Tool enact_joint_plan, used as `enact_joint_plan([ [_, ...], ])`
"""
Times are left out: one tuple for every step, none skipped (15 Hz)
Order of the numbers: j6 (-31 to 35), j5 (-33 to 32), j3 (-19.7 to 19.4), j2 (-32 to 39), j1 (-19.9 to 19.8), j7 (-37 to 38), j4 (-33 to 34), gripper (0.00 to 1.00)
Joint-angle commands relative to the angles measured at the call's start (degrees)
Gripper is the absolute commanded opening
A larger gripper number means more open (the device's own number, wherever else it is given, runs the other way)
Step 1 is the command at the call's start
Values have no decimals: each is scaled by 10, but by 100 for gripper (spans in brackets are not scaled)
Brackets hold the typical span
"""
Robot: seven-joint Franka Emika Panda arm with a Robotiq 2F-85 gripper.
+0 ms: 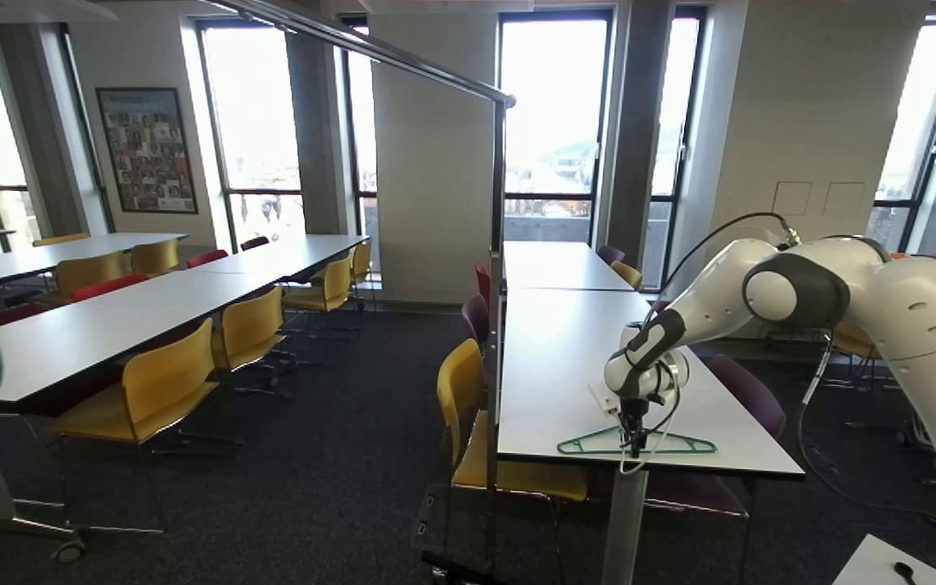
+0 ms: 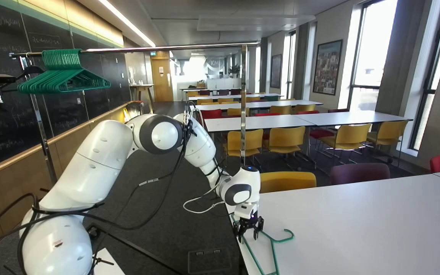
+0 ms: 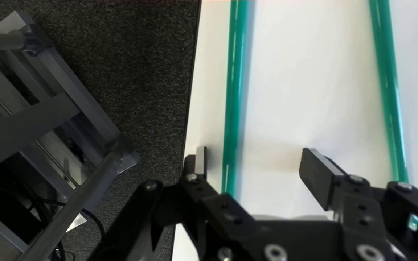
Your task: Lift the hanger from the table and put it on the rail
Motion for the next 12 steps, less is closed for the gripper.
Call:
enact_joint_plan([
  [16, -1, -8, -20, 8, 8, -30, 58],
  [16, -1, -8, -21, 7, 8, -30, 52],
  [16, -1, -8, -23, 8, 8, -30, 49],
  [15, -1, -8, -23, 7, 8, -30, 48],
  [16, -1, -9, -23, 8, 9, -30, 37],
  [15, -1, -8, -24, 7, 8, -30, 33],
  [15, -1, -9, -24, 8, 9, -30, 33],
  [15, -1, -9, -25, 7, 8, -29, 27],
  [16, -1, -9, -26, 8, 8, -30, 21],
  [15, -1, -9, -25, 7, 8, -29, 20],
  [15, -1, -9, -26, 8, 9, -29, 8],
  [15, -1, -9, -25, 8, 9, -28, 0],
])
